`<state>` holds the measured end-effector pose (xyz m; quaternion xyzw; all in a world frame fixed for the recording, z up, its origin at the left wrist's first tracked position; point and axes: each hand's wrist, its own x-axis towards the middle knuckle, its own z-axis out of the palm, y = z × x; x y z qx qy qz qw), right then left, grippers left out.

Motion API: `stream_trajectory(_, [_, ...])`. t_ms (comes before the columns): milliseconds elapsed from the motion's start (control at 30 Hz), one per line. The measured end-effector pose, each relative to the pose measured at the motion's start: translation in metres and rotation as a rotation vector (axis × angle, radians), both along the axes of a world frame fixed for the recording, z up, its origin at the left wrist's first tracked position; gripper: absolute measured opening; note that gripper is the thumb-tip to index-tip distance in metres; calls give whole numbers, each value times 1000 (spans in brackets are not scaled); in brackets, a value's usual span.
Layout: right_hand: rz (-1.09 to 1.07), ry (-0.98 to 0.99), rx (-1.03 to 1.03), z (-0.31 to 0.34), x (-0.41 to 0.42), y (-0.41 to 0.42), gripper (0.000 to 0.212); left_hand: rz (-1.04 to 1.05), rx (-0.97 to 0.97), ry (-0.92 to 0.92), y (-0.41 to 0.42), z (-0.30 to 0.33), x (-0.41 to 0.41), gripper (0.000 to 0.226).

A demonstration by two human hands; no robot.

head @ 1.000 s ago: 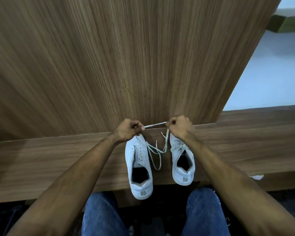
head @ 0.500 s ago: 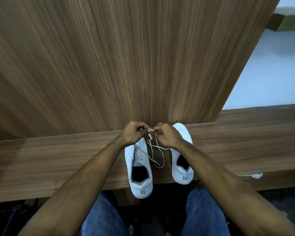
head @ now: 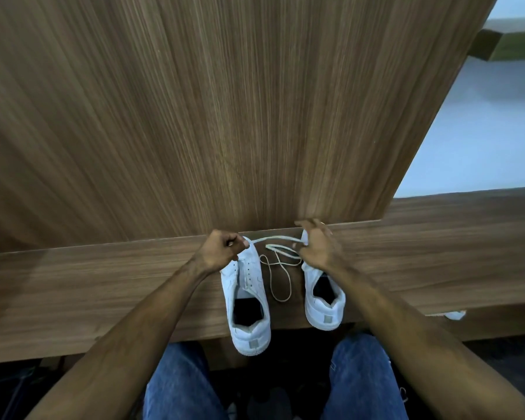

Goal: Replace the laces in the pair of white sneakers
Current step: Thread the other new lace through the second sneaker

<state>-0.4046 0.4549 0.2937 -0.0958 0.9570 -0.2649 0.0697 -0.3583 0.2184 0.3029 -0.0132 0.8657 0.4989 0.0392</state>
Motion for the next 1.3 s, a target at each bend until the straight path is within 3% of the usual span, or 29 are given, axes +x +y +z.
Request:
stream_trajectory(67, [224,55,-47,-2,11,-20,44,-53,-8,17,11,2,1,20])
stream_trajectory(167, [342,133,-38,-5,21,-40,18,-109,-13,15,20,0,2,20])
stream_trajectory(400, [-114,61,33,3,4,7,26,35,-63,-52,-17,-24,9,19])
stream_trajectory(500, [-153,23,137,-2,3,23,27,108,-47,-49,-21,-29,14,15])
stream_trajectory(567, [-58,71,191,-8,8,19,30,94,-44,-50,-13,-27,16,13])
stream_trajectory(700, [306,182,58,-17,28,-18,46,-7,-44,-16,10,-30,16,15])
stream_trajectory(767, [401,190,26,-20,36,-39,36,-21,-50,-17,19,-29,16,17])
stream_trajectory(900, [255,165,-29,-22,38,-45,22,43,-62,-3,15,-34,19,30])
stream_trajectory(1067, [-29,-14,-84,-37,39,-27,26,131,-157,-104,-8,-65,30,14])
stream_trajectory(1100, [-43,-59,-103,-39,40,-26,24,120,-176,-128,-11,-73,32,13])
stream_trajectory(1200, [-26,-163,-222,-50,45,-33,16,111,-231,-196,0,-83,40,47])
stream_trajectory(1300, [11,-189,-264,-59,54,-48,12,220,-330,-184,20,-78,52,46])
